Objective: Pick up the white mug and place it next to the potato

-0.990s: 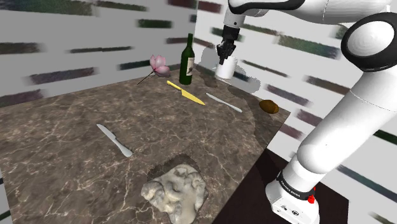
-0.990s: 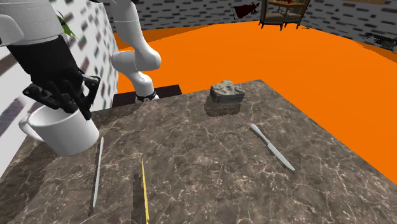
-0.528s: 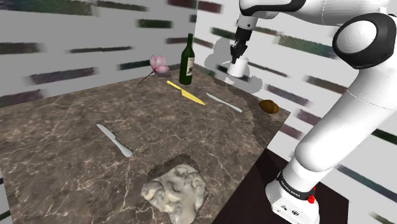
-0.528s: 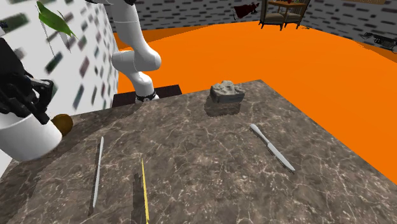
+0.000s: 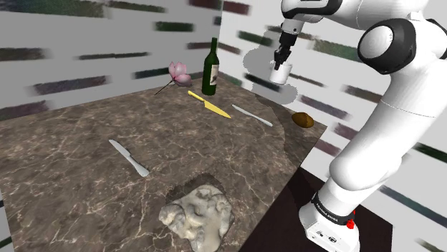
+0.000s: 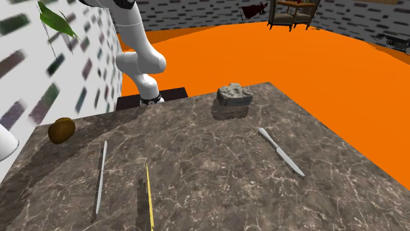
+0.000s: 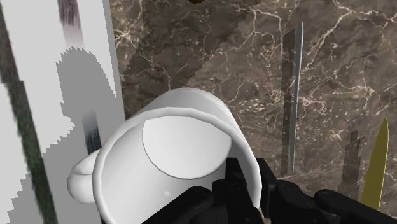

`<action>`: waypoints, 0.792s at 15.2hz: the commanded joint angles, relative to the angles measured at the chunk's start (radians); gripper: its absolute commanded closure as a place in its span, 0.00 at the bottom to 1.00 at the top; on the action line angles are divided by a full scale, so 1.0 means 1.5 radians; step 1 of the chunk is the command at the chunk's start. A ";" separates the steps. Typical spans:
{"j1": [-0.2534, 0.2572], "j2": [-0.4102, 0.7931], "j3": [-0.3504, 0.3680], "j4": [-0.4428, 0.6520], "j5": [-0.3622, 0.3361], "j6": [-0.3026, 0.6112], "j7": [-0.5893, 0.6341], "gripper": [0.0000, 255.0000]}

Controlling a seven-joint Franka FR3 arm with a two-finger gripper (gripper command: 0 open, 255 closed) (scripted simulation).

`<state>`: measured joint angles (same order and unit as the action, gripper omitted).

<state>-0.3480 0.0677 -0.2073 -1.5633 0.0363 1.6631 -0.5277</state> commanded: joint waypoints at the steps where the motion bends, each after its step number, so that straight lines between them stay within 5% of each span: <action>1: -0.013 0.016 -0.011 0.019 0.005 -0.004 -0.025 1.00; 12: -0.011 0.005 -0.009 -0.093 0.003 0.098 -0.026 1.00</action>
<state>-0.3642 0.0779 -0.2209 -1.6889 0.0412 1.7971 -0.5650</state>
